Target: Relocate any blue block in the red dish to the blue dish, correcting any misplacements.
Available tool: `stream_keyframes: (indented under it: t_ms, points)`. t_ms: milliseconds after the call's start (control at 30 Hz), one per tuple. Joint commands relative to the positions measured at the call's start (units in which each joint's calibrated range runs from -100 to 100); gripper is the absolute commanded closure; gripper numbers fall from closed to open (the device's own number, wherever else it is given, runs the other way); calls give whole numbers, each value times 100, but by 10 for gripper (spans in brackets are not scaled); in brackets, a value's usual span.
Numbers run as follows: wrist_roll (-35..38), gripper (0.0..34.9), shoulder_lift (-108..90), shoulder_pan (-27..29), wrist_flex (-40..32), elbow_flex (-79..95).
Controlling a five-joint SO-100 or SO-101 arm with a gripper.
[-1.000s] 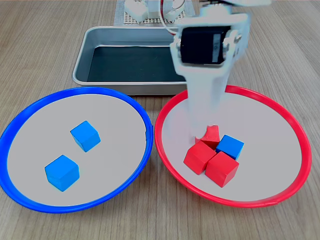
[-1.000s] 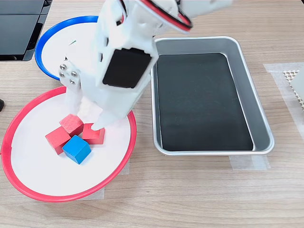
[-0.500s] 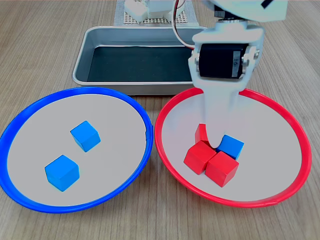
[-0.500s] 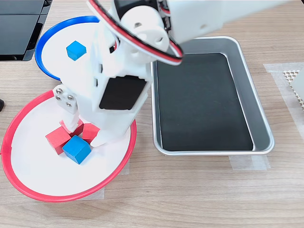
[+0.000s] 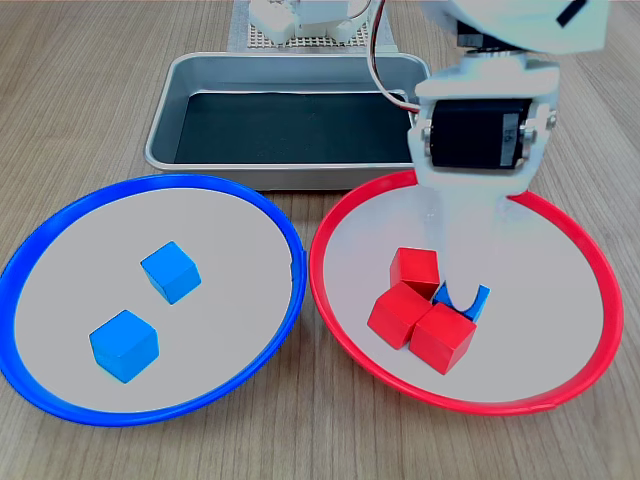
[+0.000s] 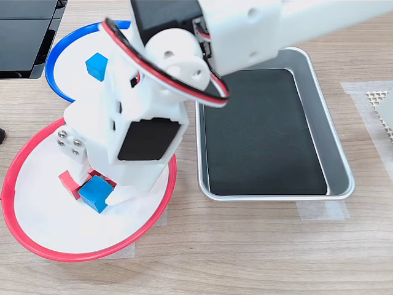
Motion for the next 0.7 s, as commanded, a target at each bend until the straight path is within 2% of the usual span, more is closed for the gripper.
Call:
stream_keyframes:
  t_ms: [0,400,667]
  points:
    - [-34,239,-20,-34,-15,-238]
    - [-78,231,-11,-194,142,-146]
    - [-166,219,-80,-81,142,-55]
